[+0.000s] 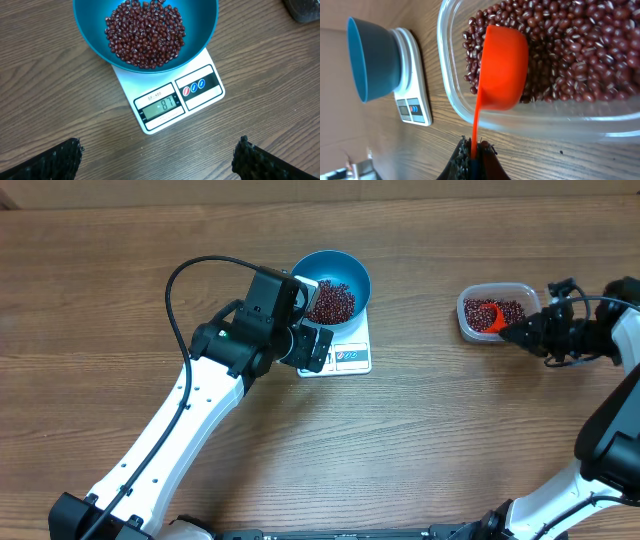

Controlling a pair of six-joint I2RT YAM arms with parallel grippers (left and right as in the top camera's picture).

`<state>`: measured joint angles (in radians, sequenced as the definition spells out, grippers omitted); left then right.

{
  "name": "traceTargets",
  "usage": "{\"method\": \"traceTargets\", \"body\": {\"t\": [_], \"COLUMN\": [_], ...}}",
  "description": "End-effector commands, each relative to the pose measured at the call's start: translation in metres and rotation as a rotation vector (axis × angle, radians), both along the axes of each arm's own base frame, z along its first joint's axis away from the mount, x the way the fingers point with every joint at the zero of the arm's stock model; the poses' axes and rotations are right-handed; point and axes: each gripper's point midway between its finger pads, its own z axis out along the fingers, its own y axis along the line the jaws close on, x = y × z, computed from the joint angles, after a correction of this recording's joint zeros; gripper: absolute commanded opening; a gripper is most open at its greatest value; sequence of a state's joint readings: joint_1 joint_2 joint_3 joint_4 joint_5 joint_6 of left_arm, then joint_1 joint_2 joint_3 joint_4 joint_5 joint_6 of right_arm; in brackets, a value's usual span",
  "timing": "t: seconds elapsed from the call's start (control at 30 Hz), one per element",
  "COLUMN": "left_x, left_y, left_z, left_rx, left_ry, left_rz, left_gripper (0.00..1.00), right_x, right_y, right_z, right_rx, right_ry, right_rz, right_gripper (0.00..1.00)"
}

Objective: Scoop item into bowl and weigh 150g on scale
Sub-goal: 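Drag the scoop through the beans to fill it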

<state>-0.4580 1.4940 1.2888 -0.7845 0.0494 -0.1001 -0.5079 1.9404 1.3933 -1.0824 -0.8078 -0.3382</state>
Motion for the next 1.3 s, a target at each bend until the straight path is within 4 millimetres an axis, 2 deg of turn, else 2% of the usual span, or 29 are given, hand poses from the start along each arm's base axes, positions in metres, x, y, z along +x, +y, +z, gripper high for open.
{"method": "traceTargets", "body": {"t": [0.0, 0.27, 0.5, 0.77, 1.03, 1.27], "left_x": [-0.002, -0.002, -0.002, -0.002, -0.002, -0.002], "left_y": [-0.002, -0.001, -0.002, -0.002, -0.002, -0.002], "left_z": [0.003, 0.003, 0.003, 0.003, 0.003, 0.003], "left_rx": [-0.003, -0.003, -0.003, -0.003, -0.003, -0.003], "left_ry": [-0.010, -0.010, -0.010, -0.010, -0.010, -0.010], "left_rz": [-0.022, -0.022, -0.022, -0.022, -0.022, -0.022], "left_gripper": [1.00, 1.00, 1.00, 1.00, 1.00, 1.00], "right_x": [0.001, 0.002, 0.008, 0.010, 0.015, 0.021], "right_y": [-0.002, -0.008, -0.002, 0.002, 0.012, 0.035], "right_z": [0.006, 0.015, 0.030, 0.037, 0.060, 0.088], "right_rx": [0.068, 0.122, 0.204, 0.246, 0.371, 0.515], "right_ry": [-0.036, -0.071, -0.133, -0.154, -0.227, -0.304], "right_rz": [-0.022, -0.054, -0.054, -0.055, -0.049, -0.004], "right_gripper": [0.04, 0.04, 0.03, 0.04, 0.04, 0.04]}}
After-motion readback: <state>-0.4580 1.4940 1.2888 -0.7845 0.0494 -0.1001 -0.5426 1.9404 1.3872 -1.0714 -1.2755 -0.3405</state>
